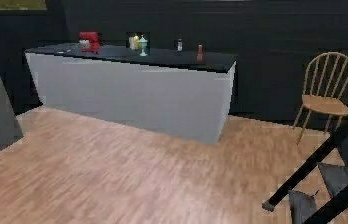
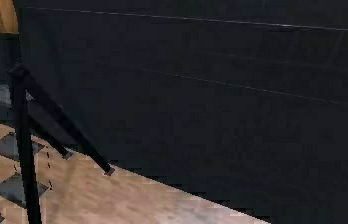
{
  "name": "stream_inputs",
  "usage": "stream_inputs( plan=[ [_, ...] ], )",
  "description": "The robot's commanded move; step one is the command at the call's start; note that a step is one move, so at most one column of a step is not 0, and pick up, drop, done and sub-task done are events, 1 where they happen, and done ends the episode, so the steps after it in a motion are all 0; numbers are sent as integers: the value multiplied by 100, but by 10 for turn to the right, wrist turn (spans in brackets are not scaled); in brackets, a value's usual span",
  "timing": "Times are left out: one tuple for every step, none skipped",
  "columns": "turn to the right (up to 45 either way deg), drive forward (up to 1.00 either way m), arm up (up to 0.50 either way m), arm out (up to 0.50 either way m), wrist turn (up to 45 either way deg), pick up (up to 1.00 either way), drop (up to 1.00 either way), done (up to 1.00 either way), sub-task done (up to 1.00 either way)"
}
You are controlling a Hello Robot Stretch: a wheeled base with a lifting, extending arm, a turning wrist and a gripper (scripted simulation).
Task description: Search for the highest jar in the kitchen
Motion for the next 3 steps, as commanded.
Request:
stream_inputs(
  plan=[
    [-30, 0, 0, 0, 0, 0, 0, 0, 0],
    [0, 100, 0, 0, 0, 0, 0, 0, 0],
    [0, 85, 0, 0, 0, 0, 0, 0, 0]
  ],
)
